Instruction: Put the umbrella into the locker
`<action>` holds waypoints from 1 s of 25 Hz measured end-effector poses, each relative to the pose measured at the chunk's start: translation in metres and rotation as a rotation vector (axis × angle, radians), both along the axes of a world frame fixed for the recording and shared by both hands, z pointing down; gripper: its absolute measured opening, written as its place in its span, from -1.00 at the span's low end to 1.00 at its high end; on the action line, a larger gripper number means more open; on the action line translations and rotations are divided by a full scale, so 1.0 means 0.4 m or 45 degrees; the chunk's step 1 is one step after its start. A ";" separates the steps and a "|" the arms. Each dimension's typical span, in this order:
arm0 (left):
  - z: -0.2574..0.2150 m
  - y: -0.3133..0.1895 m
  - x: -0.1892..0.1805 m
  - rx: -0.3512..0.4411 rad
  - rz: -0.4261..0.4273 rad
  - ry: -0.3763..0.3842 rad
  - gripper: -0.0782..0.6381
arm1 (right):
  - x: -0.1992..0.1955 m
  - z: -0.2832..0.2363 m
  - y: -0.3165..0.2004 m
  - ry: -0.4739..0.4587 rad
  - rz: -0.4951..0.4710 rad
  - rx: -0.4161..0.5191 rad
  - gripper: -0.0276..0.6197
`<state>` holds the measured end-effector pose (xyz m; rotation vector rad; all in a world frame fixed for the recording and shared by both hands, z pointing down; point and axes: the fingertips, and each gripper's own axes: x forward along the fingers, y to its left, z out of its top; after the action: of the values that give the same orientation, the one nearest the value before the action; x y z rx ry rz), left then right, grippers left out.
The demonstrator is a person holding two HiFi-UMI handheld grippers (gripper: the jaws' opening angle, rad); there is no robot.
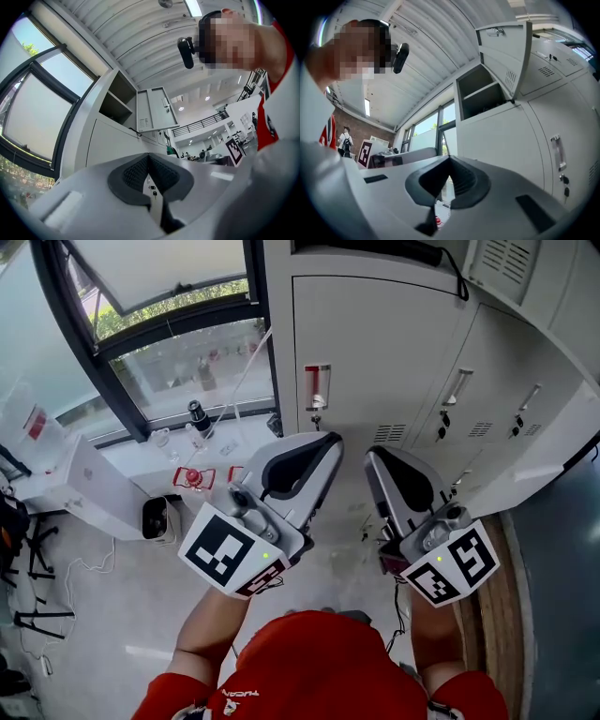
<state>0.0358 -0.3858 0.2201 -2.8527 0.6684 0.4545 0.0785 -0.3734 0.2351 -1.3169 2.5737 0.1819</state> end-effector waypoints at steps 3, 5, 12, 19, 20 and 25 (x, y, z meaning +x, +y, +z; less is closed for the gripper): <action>0.035 -0.007 0.000 -0.034 -0.010 -0.013 -0.77 | 0.000 0.017 -0.007 0.029 0.018 -0.011 -0.91; 0.049 -0.010 0.002 -0.054 -0.010 -0.016 -0.77 | -0.003 0.024 -0.011 0.044 0.018 -0.019 -0.91; 0.054 -0.012 0.015 -0.061 -0.001 -0.023 -0.77 | -0.006 0.032 -0.018 0.065 0.000 -0.030 -0.91; 0.053 -0.014 0.017 -0.070 -0.002 -0.016 -0.77 | -0.005 0.015 -0.012 0.102 -0.012 -0.019 -0.91; 0.052 -0.013 0.018 -0.070 -0.002 -0.014 -0.77 | -0.005 0.014 -0.011 0.106 -0.014 -0.017 -0.91; 0.040 -0.008 0.018 -0.066 -0.003 -0.002 -0.77 | -0.007 0.007 -0.008 0.116 -0.027 -0.015 -0.91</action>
<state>0.0430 -0.3890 0.2362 -2.8999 0.6928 0.4410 0.0757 -0.3765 0.2379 -1.3135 2.6671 0.2285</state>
